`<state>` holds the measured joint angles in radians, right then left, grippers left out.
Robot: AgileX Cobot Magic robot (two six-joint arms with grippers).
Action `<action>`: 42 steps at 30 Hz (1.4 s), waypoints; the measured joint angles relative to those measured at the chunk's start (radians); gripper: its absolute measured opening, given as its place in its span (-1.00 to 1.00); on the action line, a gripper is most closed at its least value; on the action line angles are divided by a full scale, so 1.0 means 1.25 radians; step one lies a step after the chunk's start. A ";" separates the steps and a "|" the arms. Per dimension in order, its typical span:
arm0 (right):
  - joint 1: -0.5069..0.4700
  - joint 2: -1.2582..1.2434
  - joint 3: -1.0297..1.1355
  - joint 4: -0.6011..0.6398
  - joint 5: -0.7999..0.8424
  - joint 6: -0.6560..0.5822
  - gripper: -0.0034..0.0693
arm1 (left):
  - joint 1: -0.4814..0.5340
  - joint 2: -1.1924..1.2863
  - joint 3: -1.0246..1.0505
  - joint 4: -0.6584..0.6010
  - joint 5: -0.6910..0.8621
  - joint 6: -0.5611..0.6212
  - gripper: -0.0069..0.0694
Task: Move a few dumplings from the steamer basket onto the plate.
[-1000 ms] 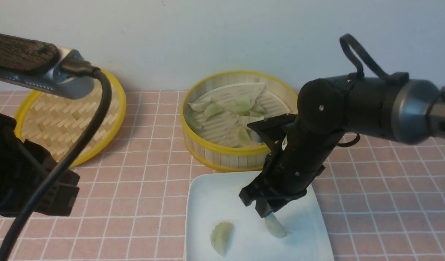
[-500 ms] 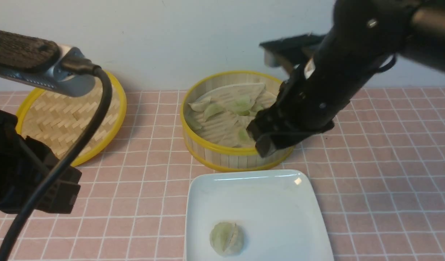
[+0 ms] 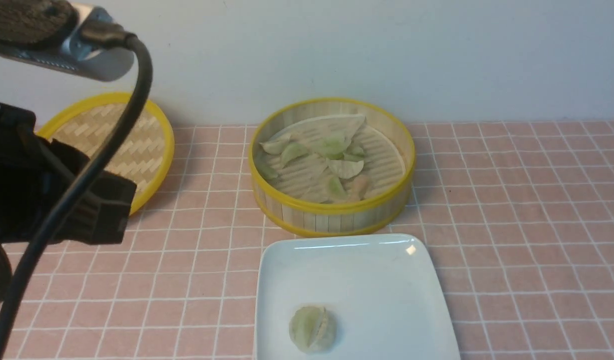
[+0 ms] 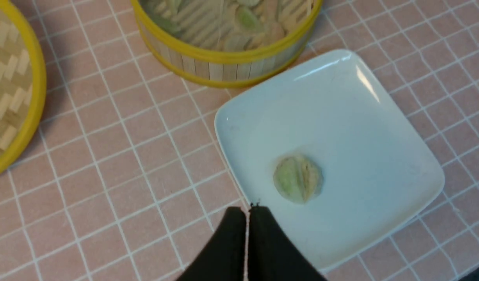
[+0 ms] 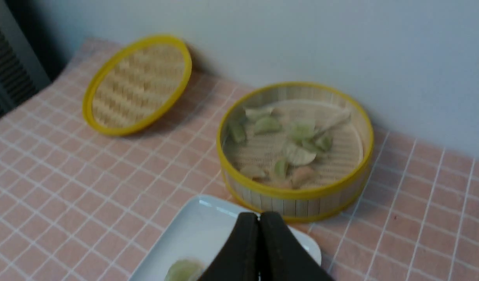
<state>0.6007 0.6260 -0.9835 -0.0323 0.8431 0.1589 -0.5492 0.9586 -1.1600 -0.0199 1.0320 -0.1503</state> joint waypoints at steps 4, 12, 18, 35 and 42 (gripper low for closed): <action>0.000 -0.238 0.247 -0.049 -0.201 0.032 -0.95 | 0.000 0.000 0.000 0.000 -0.024 0.002 -0.83; 0.000 -0.509 0.495 -0.219 -0.329 0.238 -0.95 | 0.001 0.004 0.002 -0.004 -0.045 0.004 -0.83; 0.000 -0.477 0.505 -0.259 -0.334 0.308 -0.95 | 0.001 -0.020 0.050 0.016 -0.081 0.003 -0.83; 0.000 -0.476 0.506 -0.264 -0.335 0.313 -0.95 | 0.001 -0.449 0.345 0.263 -0.302 -0.281 -0.83; 0.000 -0.476 0.506 -0.264 -0.335 0.314 -0.95 | 0.001 -0.456 0.346 0.267 -0.304 -0.284 -0.83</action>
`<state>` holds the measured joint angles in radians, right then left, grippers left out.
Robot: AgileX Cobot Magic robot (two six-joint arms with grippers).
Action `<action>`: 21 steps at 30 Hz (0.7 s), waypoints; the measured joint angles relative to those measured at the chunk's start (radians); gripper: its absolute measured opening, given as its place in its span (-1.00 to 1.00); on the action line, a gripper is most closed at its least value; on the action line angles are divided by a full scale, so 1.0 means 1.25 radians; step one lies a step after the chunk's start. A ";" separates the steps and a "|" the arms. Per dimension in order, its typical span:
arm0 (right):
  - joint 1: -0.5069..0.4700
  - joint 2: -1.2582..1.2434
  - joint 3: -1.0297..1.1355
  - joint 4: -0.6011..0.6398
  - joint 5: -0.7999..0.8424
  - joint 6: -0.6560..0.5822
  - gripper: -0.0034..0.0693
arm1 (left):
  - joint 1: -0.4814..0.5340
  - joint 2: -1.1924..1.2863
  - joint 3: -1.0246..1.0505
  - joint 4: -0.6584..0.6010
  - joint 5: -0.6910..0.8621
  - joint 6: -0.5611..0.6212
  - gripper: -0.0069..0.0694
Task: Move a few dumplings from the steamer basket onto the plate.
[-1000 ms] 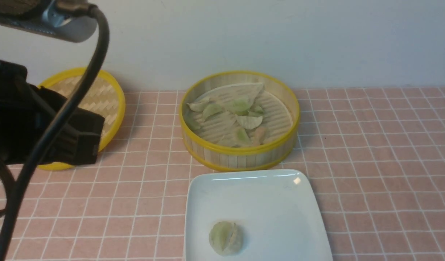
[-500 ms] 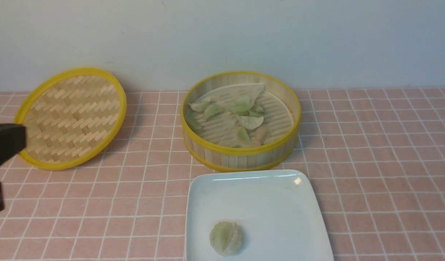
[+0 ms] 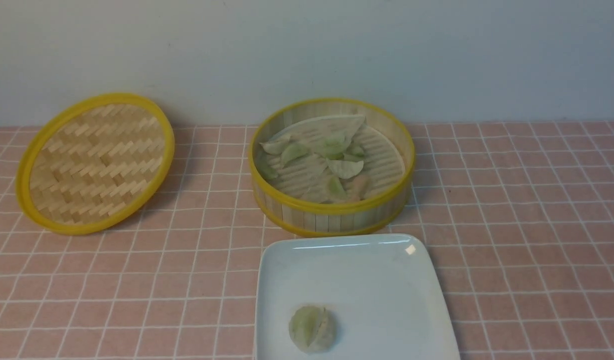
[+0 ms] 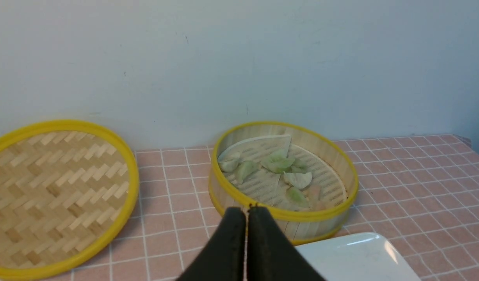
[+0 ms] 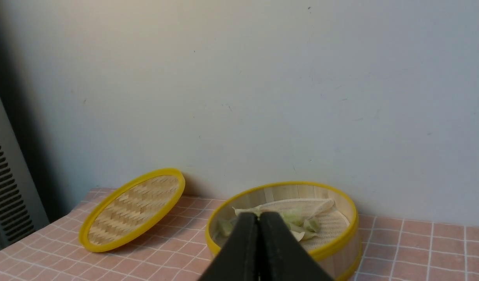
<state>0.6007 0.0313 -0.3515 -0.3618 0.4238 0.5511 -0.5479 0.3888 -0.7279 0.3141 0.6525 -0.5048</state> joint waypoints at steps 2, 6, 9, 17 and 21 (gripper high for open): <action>0.000 0.000 0.000 0.000 0.000 0.000 -0.95 | 0.000 0.000 0.000 0.001 0.000 0.000 -0.83; 0.000 0.000 0.000 0.000 0.000 0.000 -0.95 | 0.000 0.000 0.004 0.020 -0.004 0.002 -0.83; 0.000 0.000 0.000 0.000 0.000 0.000 -0.95 | 0.015 -0.012 0.037 0.022 -0.026 0.019 -0.83; 0.000 0.000 0.000 0.000 0.000 0.000 -0.95 | 0.237 -0.163 0.291 -0.170 -0.181 0.275 -0.83; 0.000 0.000 0.001 0.000 0.000 0.000 -0.95 | 0.358 -0.278 0.462 -0.267 -0.228 0.419 -0.83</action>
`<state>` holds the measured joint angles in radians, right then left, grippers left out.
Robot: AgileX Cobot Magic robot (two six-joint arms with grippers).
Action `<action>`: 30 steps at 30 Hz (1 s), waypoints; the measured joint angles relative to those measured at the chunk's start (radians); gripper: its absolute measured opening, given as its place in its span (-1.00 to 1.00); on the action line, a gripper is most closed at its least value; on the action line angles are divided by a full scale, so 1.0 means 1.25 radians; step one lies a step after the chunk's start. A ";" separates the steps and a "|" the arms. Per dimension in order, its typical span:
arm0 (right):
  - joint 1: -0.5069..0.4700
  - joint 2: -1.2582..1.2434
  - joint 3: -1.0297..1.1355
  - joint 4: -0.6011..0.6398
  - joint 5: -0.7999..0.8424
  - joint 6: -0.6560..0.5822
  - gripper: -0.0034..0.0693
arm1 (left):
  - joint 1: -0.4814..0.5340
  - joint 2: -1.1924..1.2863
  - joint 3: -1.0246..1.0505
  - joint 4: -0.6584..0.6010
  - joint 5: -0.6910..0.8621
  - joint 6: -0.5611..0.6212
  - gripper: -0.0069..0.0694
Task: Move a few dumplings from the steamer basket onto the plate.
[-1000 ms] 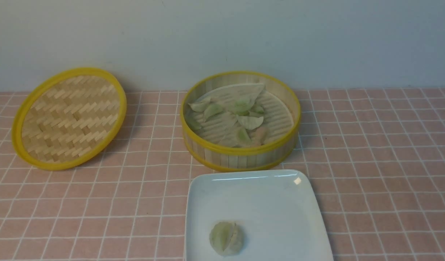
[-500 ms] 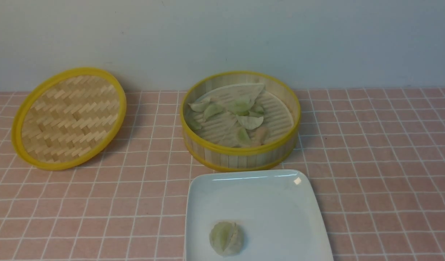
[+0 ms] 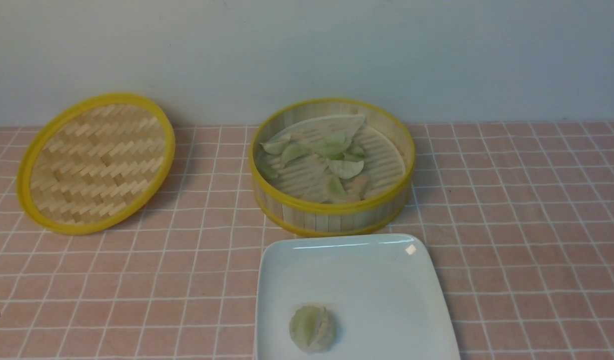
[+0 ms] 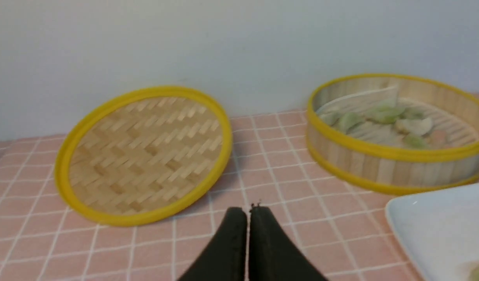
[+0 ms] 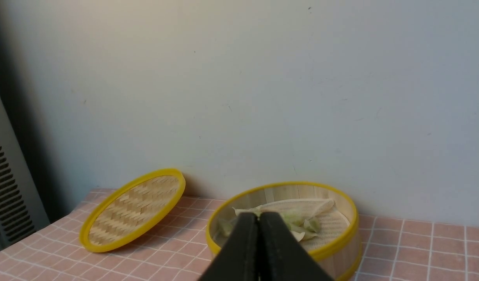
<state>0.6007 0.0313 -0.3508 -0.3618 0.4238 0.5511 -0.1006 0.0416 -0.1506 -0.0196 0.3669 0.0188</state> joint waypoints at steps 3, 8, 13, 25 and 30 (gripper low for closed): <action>0.000 0.000 0.000 0.000 0.001 0.000 -0.95 | 0.042 -0.038 0.078 -0.016 -0.010 0.036 -0.83; 0.000 0.000 0.000 0.000 0.000 0.000 -0.95 | 0.050 -0.041 0.142 -0.020 -0.007 0.039 -0.83; 0.000 0.000 0.000 0.000 0.000 0.001 -0.95 | 0.050 -0.041 0.143 -0.021 0.009 0.039 -0.83; 0.000 0.000 0.000 0.000 0.000 0.002 -0.95 | 0.050 -0.041 0.143 -0.021 0.009 0.039 -0.83; 0.000 0.000 0.000 0.000 0.000 0.002 -0.95 | 0.050 -0.041 0.143 -0.021 0.009 0.039 -0.83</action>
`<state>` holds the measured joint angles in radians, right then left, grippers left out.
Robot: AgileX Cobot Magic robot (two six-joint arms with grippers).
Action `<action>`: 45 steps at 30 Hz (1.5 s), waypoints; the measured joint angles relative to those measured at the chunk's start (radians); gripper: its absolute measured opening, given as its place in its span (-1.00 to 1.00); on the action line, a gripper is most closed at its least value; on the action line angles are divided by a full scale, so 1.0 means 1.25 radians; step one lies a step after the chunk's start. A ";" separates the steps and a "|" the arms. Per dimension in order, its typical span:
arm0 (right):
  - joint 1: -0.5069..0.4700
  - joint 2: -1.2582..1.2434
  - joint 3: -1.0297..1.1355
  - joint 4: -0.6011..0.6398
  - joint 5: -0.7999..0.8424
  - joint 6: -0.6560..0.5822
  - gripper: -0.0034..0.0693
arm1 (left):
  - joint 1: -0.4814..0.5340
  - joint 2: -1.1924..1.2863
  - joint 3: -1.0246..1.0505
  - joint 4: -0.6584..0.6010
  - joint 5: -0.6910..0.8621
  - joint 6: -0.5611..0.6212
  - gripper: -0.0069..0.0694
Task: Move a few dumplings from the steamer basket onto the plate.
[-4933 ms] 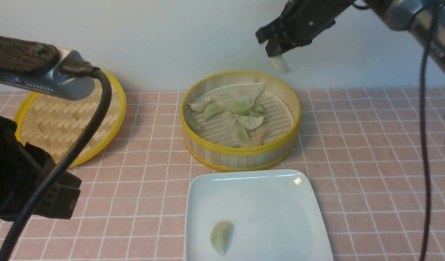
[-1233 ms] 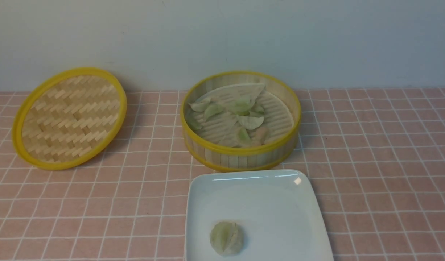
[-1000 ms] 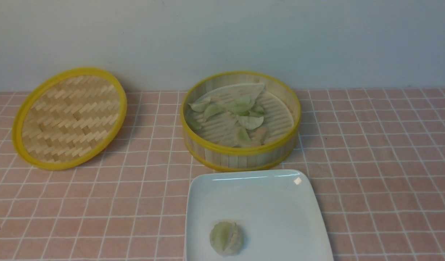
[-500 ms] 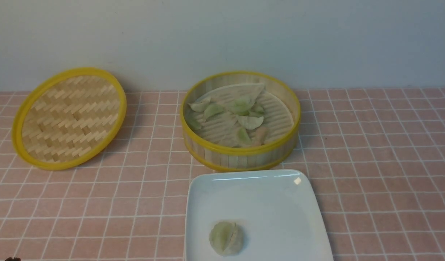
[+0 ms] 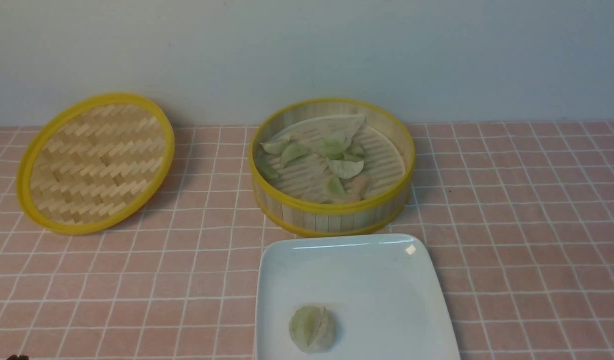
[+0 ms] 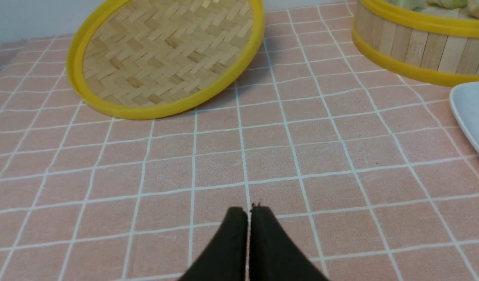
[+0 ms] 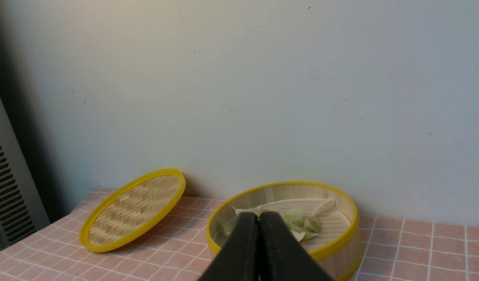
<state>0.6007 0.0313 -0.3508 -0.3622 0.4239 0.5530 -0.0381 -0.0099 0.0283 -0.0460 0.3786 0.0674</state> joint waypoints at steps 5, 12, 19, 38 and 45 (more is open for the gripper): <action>0.000 0.000 0.000 0.000 0.000 -0.006 -0.95 | 0.000 0.000 0.000 0.000 0.000 0.000 -0.83; 0.000 0.000 0.000 0.194 -0.002 -0.208 -0.95 | 0.000 0.000 0.000 0.000 0.000 0.000 -0.83; 0.000 0.000 0.000 0.290 -0.015 -0.315 -0.95 | 0.000 0.000 0.000 0.000 0.000 0.000 -0.83; -0.490 -0.033 0.295 0.268 -0.017 -0.331 -0.95 | 0.000 0.000 0.000 0.000 0.002 0.003 -0.83; -0.490 -0.033 0.296 0.268 -0.020 -0.332 -0.95 | 0.000 0.000 0.000 0.000 0.003 0.003 -0.83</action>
<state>-0.0113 -0.0098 0.0192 -0.0273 0.3993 0.1374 -0.0381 -0.0099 0.0283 -0.0460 0.3820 0.0717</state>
